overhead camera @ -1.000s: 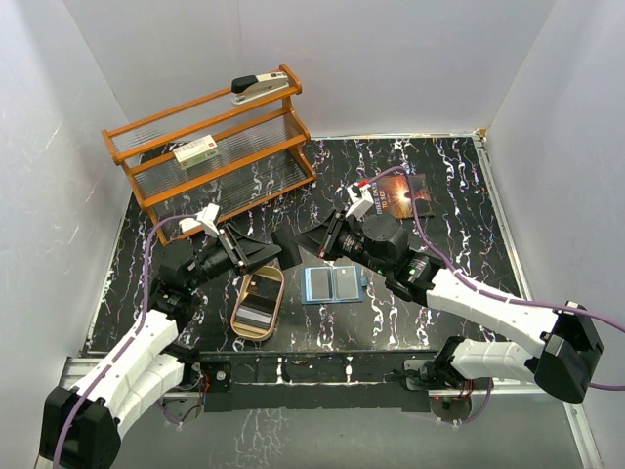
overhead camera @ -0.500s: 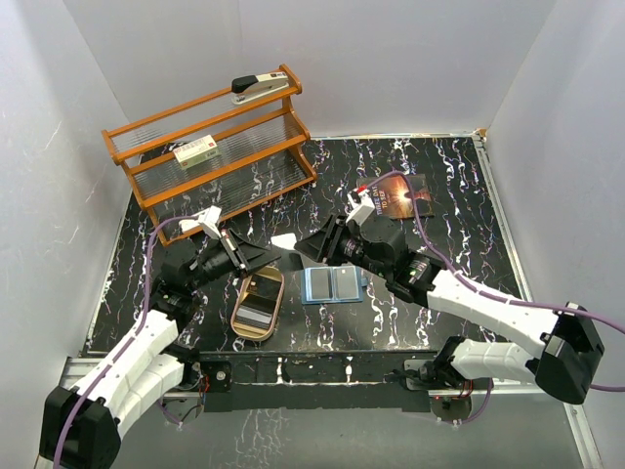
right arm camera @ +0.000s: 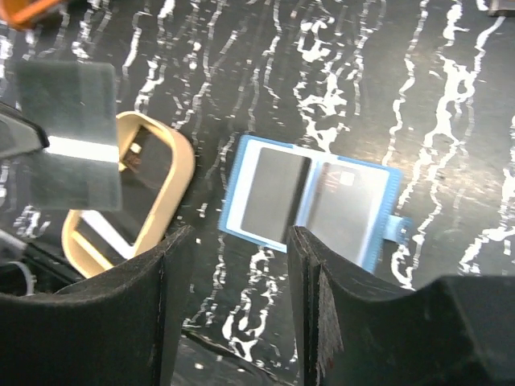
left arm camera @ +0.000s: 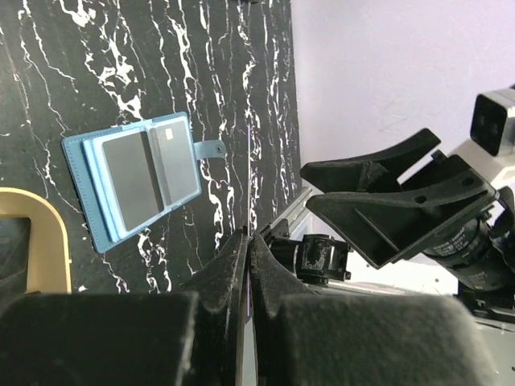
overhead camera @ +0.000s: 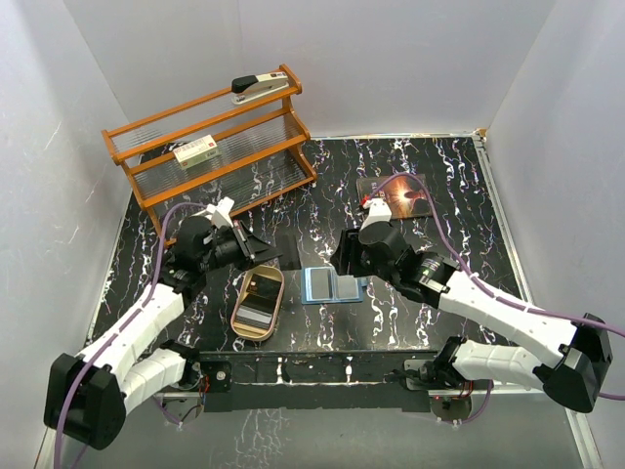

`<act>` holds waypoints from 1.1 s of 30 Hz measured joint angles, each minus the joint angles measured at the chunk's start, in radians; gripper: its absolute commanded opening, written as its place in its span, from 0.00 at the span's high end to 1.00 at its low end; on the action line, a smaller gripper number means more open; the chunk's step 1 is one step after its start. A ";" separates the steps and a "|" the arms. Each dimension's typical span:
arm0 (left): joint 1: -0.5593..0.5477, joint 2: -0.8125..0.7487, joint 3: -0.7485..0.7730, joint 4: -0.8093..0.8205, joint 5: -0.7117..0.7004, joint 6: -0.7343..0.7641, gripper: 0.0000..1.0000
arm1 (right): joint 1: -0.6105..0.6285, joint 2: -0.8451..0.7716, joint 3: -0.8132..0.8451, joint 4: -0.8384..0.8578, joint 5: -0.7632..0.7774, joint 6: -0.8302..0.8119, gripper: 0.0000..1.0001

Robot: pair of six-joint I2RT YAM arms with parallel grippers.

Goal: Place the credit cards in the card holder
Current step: Insert the credit card into the card holder.

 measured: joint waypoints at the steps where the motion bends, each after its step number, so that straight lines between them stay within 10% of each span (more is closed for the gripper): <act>1: -0.002 0.021 0.013 -0.010 -0.002 0.008 1.00 | -0.002 0.000 0.003 -0.025 0.016 -0.015 0.54; 23: -0.232 0.441 0.201 -0.064 -0.135 0.063 1.00 | -0.255 0.301 -0.069 0.011 -0.116 -0.188 0.47; 33: -0.282 0.604 0.261 -0.028 -0.137 0.069 1.00 | -0.274 0.407 -0.117 0.073 -0.174 -0.216 0.66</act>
